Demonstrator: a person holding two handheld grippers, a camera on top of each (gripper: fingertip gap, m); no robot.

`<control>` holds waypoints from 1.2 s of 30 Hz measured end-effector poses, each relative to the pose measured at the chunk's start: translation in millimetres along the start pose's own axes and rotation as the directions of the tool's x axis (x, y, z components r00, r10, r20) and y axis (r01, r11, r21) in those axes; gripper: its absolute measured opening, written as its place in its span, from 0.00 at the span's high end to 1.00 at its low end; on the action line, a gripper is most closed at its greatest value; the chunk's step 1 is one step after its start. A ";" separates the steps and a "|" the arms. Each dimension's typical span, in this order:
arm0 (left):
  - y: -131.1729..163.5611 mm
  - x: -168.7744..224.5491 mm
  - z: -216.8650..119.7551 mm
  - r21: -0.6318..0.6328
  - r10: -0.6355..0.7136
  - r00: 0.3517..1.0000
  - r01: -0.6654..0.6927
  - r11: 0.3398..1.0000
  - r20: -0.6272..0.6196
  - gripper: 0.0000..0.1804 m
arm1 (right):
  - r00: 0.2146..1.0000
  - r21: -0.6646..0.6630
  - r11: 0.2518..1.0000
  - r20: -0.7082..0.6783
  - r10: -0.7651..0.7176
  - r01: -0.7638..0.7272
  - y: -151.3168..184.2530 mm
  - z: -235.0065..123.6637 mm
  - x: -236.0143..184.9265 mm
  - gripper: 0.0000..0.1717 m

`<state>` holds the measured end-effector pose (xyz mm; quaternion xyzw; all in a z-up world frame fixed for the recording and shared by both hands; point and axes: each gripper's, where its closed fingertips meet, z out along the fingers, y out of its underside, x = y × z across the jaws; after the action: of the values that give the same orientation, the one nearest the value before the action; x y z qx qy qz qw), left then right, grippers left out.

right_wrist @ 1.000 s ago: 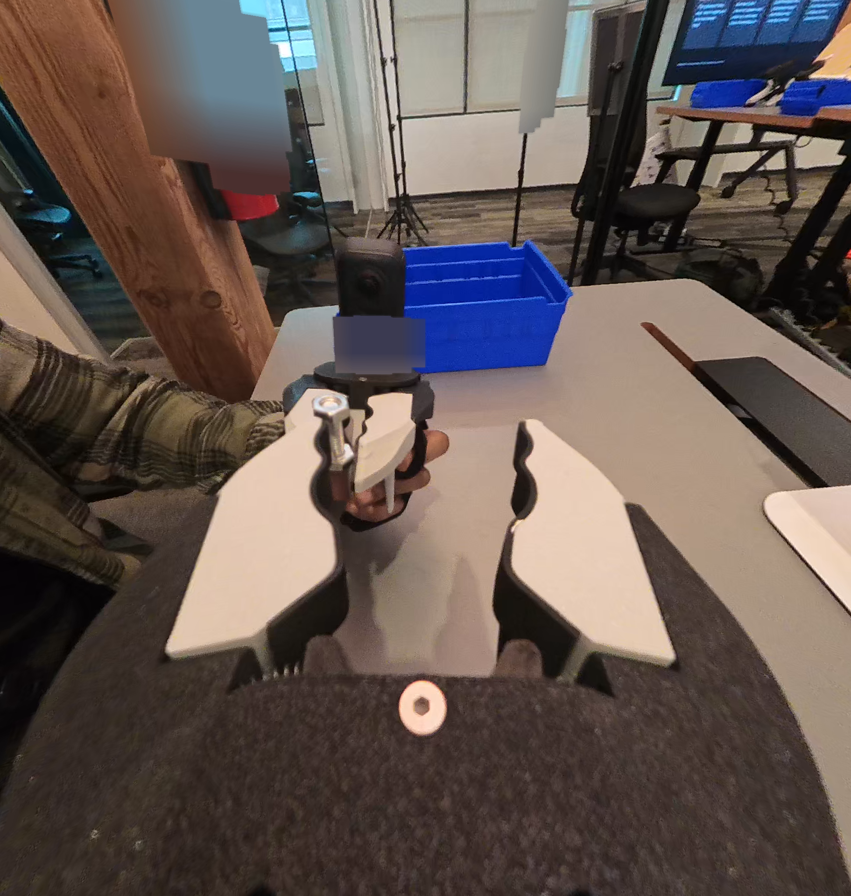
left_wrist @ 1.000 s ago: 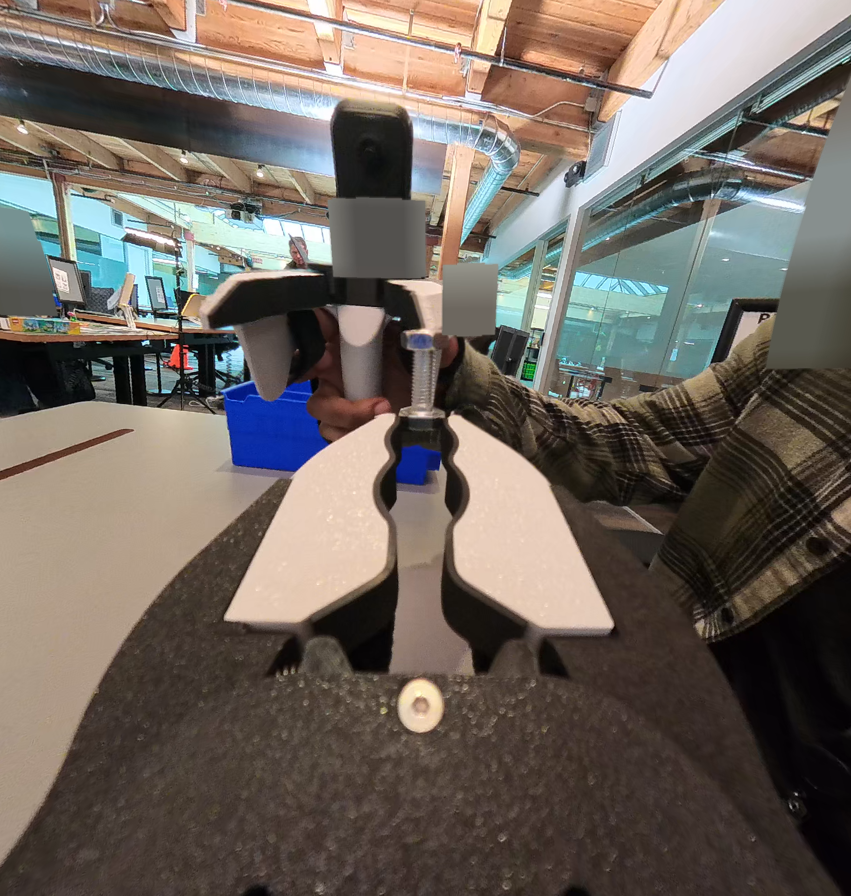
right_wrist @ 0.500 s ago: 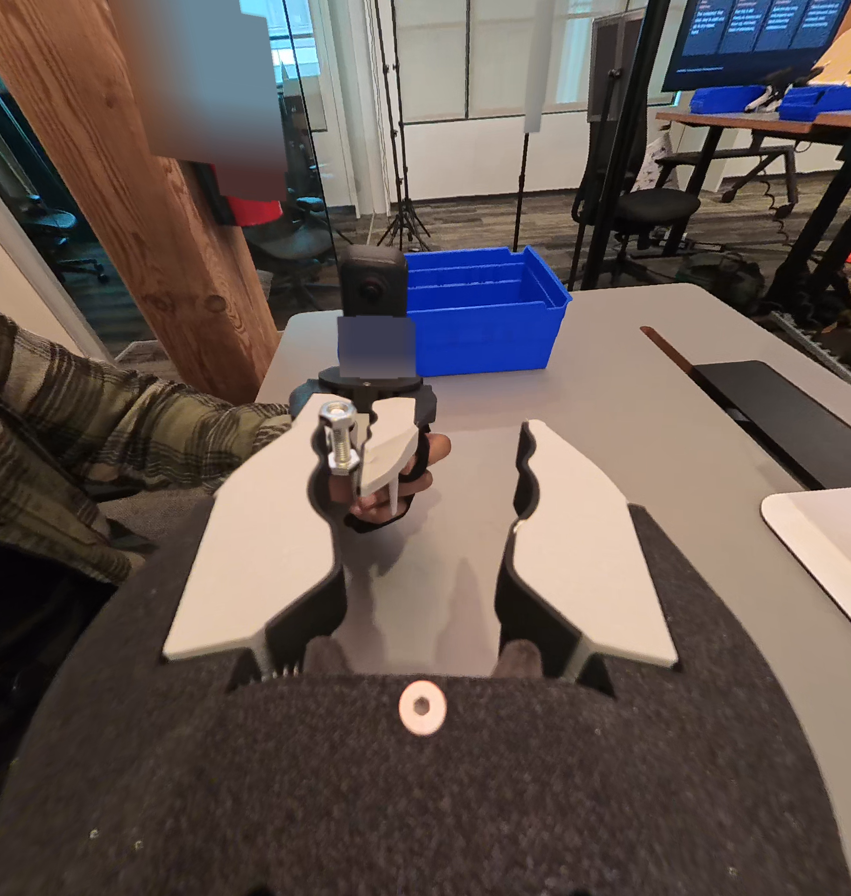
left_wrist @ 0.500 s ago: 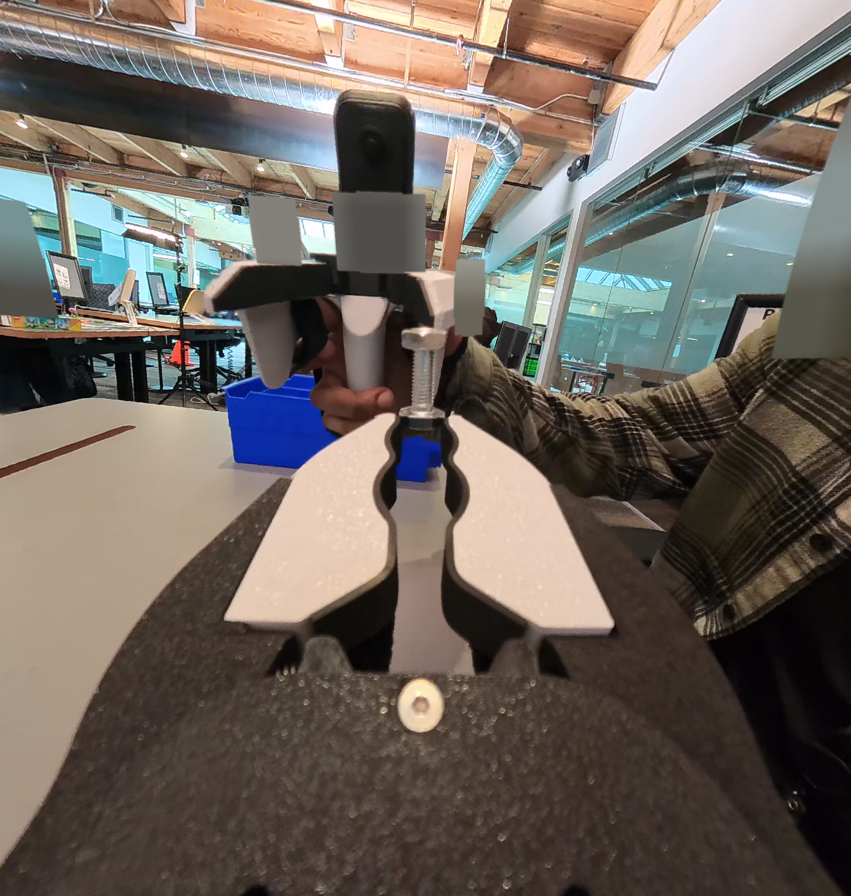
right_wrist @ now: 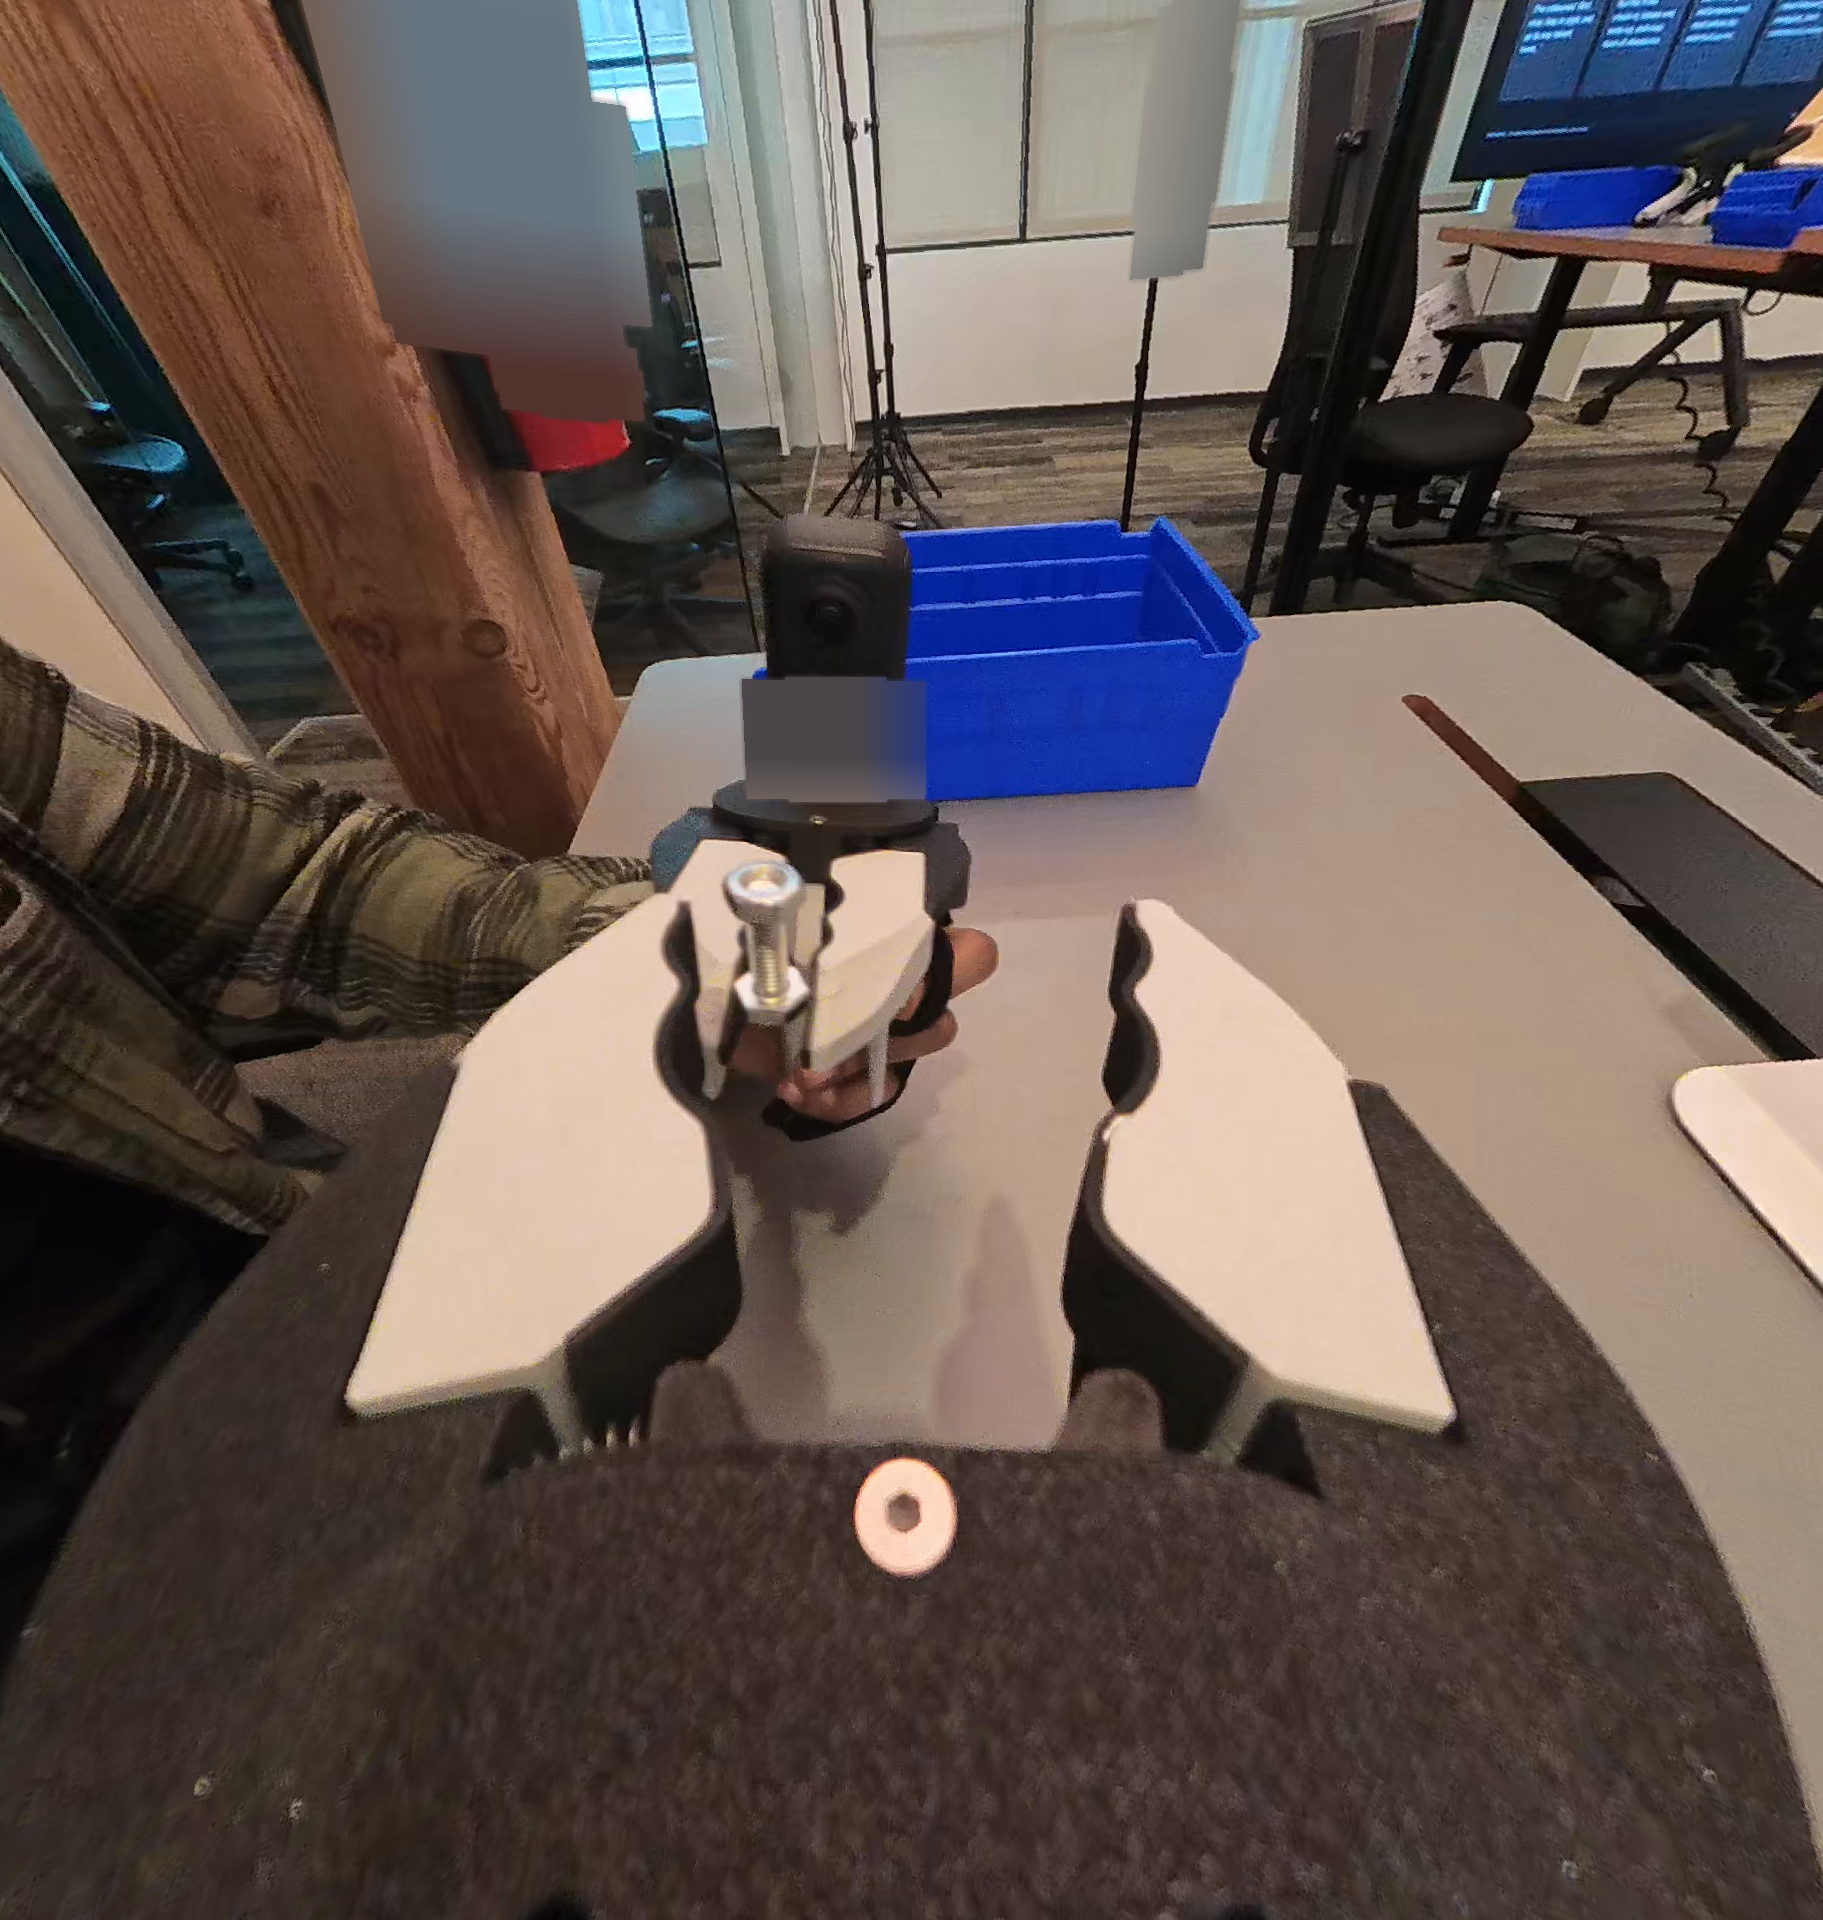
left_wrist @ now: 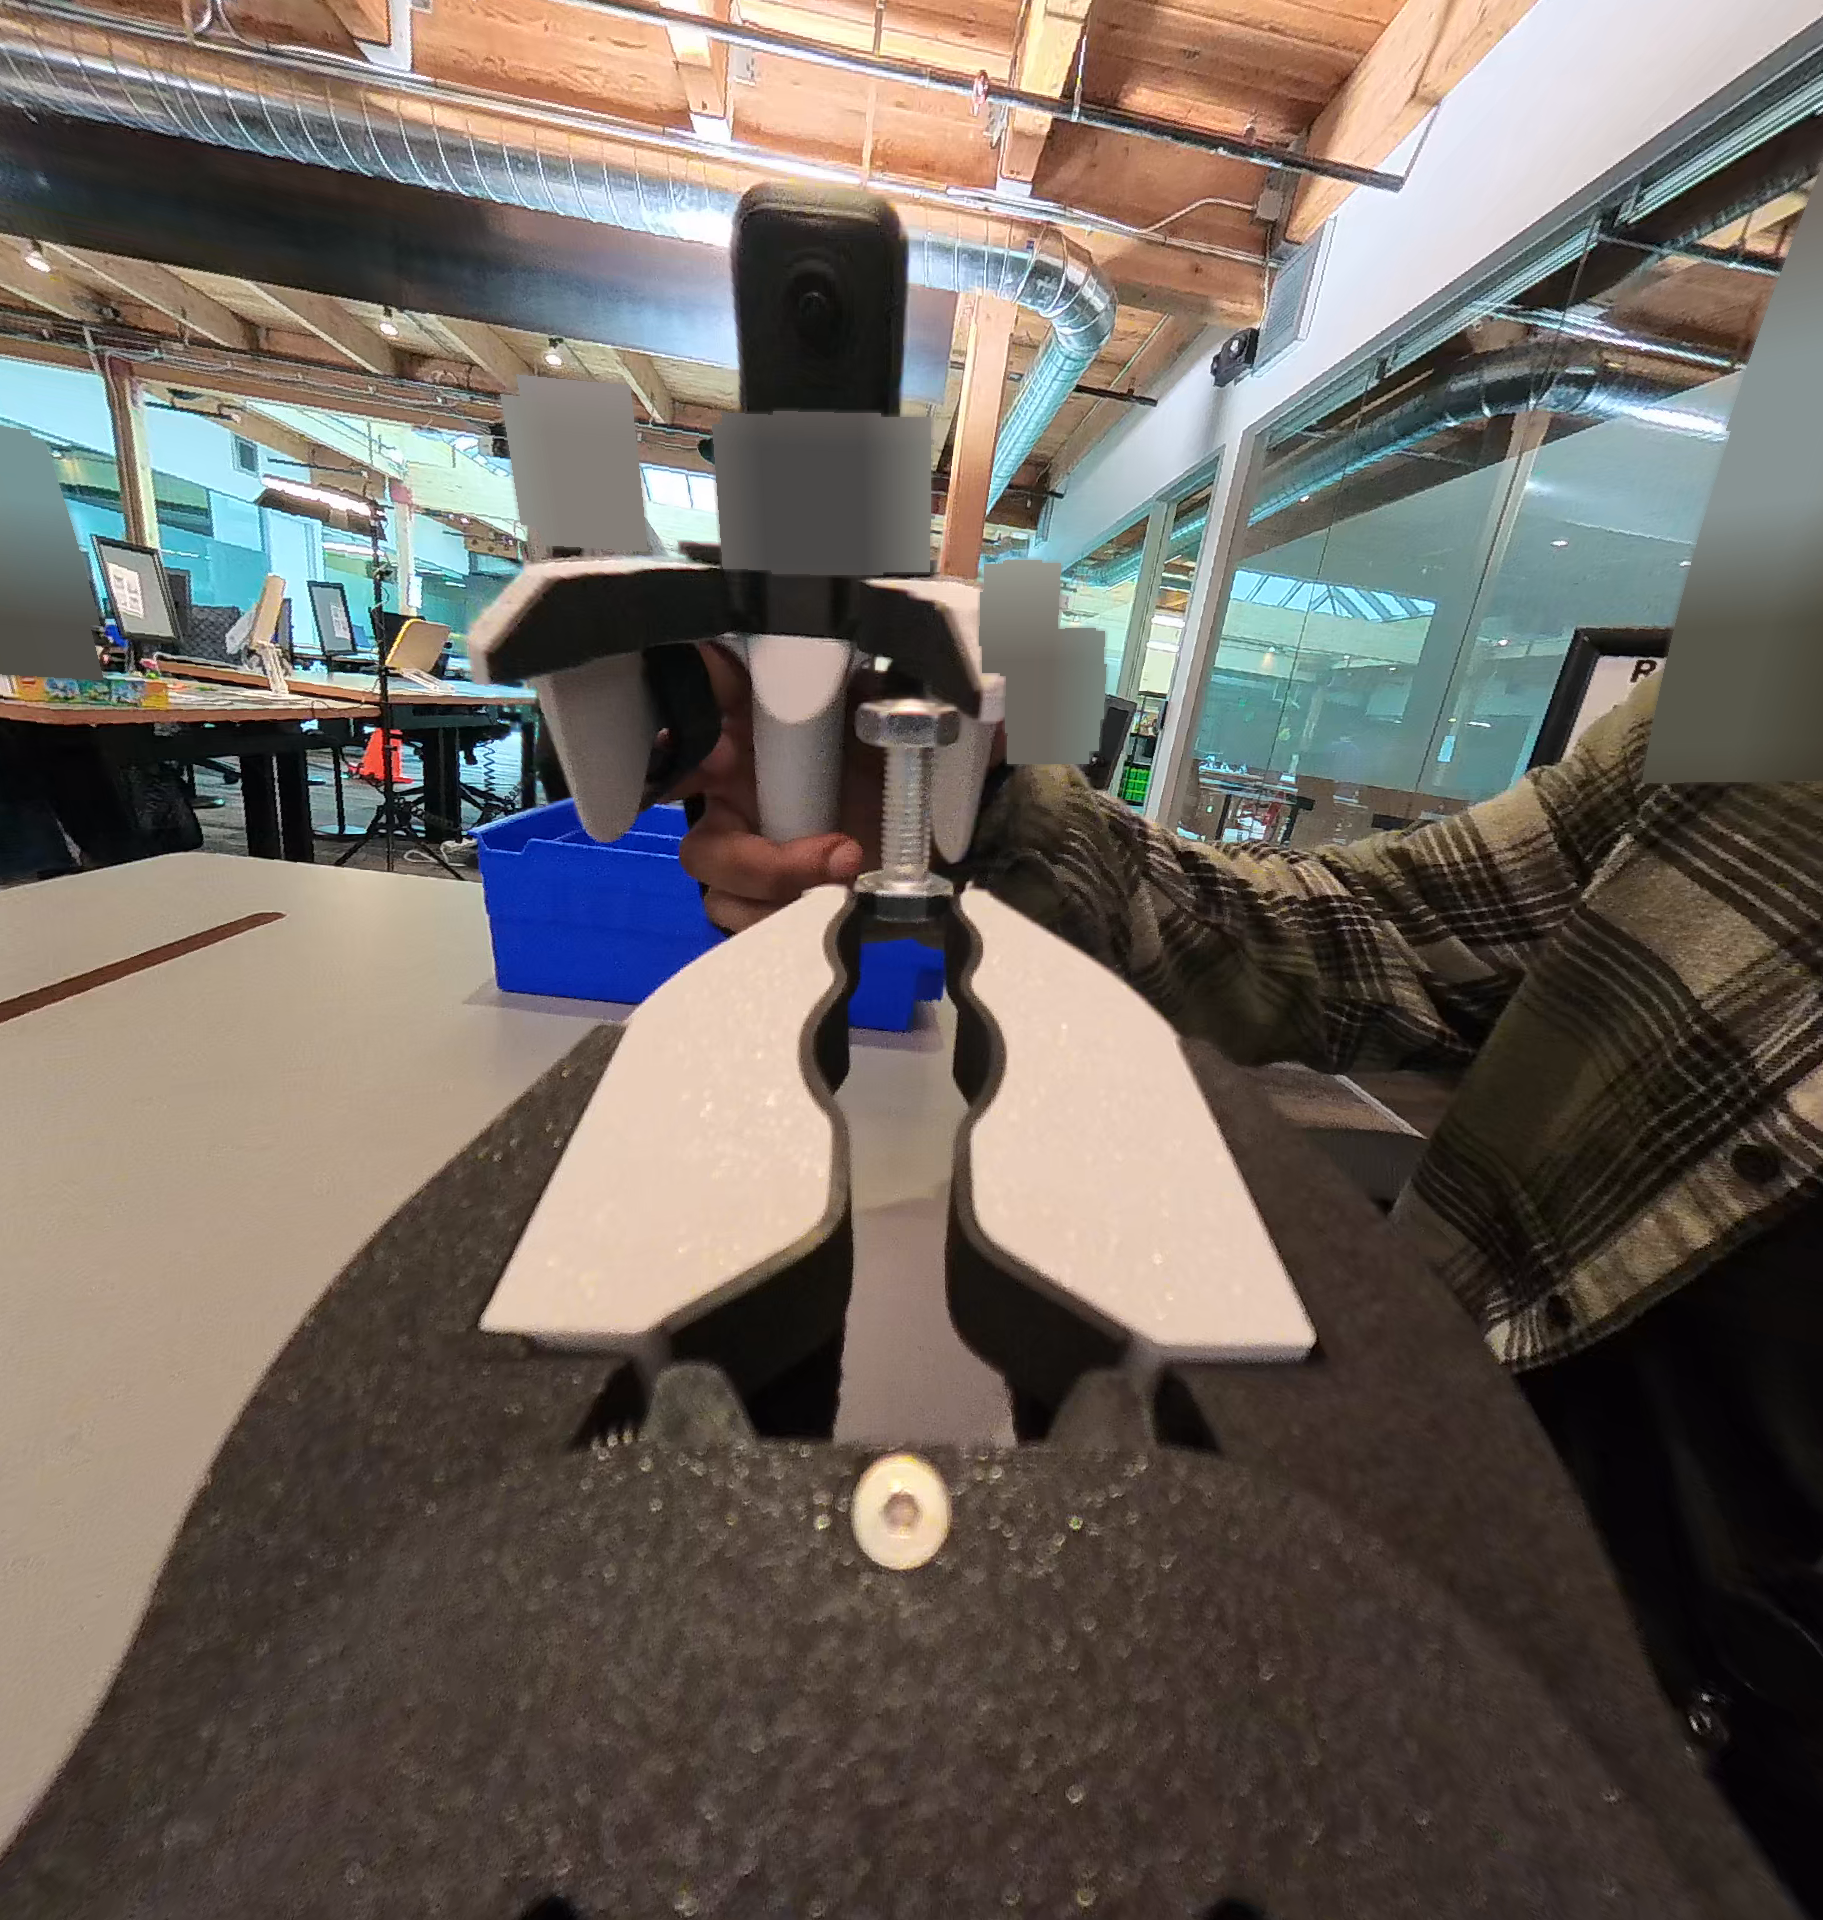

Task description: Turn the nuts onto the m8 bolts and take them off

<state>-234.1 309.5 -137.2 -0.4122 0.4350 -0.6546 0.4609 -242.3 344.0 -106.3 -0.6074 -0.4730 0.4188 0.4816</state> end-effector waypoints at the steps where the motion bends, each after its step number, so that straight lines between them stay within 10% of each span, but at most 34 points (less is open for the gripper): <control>1: 0.4 -0.4 -0.1 -0.002 0.002 1.000 -0.002 1.000 0.004 0.92 | 1.000 0.000 1.000 0.006 -0.002 0.002 -0.5 1.8 -2.9 0.56; 18: 1.9 0.1 0.3 -0.020 0.026 1.000 -0.026 0.999 0.015 0.92 | 0.995 -0.094 0.993 0.079 -0.062 0.069 4.7 16.1 -29.9 0.90; 36: -1.6 4.5 -0.1 0.005 0.024 1.000 -0.024 1.000 -0.019 0.92 | 0.986 -0.041 0.997 0.156 -0.065 0.072 -8.3 5.2 -23.9 0.72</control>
<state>-235.7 305.6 -135.1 -0.3996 0.4426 -0.6540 0.4655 -253.5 322.4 -97.9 -0.5675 -0.5393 0.4366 0.4433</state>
